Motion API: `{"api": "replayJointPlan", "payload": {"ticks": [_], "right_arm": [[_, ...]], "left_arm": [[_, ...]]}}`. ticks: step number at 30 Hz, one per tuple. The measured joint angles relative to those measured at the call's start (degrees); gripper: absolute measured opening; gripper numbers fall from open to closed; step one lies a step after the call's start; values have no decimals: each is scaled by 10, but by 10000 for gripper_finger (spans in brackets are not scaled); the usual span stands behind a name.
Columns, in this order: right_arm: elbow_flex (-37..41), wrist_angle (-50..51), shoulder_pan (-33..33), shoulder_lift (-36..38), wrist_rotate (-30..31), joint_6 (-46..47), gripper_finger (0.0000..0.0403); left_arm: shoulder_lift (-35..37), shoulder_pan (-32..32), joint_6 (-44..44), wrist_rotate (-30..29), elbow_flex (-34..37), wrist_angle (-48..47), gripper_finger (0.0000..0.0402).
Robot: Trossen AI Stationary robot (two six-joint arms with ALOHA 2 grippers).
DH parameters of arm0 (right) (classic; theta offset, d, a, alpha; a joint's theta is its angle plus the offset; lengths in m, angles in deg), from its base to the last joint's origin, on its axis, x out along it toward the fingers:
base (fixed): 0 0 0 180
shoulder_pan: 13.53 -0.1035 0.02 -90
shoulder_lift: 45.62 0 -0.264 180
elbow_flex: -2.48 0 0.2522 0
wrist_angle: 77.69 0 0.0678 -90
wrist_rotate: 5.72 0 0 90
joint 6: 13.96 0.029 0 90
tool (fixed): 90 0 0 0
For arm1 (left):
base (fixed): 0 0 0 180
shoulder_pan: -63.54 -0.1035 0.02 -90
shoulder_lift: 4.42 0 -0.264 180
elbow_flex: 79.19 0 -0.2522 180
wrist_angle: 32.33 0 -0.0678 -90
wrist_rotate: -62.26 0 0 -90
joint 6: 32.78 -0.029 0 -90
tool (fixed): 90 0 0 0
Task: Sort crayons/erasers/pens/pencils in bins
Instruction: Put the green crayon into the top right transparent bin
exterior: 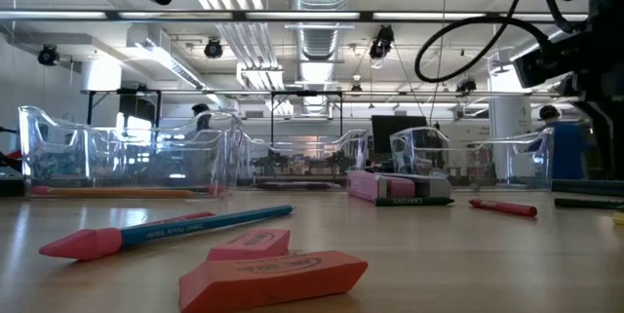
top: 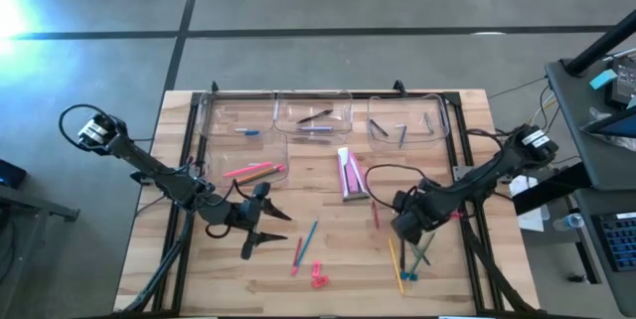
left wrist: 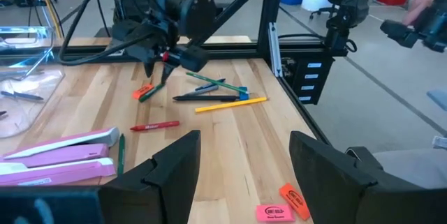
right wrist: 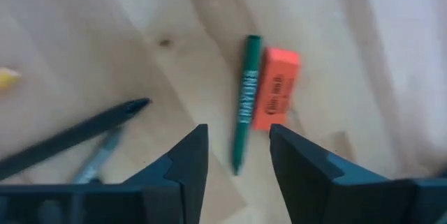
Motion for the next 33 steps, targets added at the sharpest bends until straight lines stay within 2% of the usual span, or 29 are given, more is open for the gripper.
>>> {"api": "replayJointPlan", "payload": {"ticks": [8,15,19,27,33], "right_arm": [[81,-71,0,87,-5,51,132],[144,-111,0,122,-5,88,128],[166,-163,0,121,-6,82,130],[170,-170,-2,96,-14,79,126],[171,-172,-1,45,-34,69,99]], "left_arm": [[2,0,0,0,0,-1,205],[2,-1,0,0,0,-1,205],[2,-2,0,0,0,-1,205],[2,-2,0,-2,0,-1,205],[2,-2,0,-2,0,-1,205]]}}
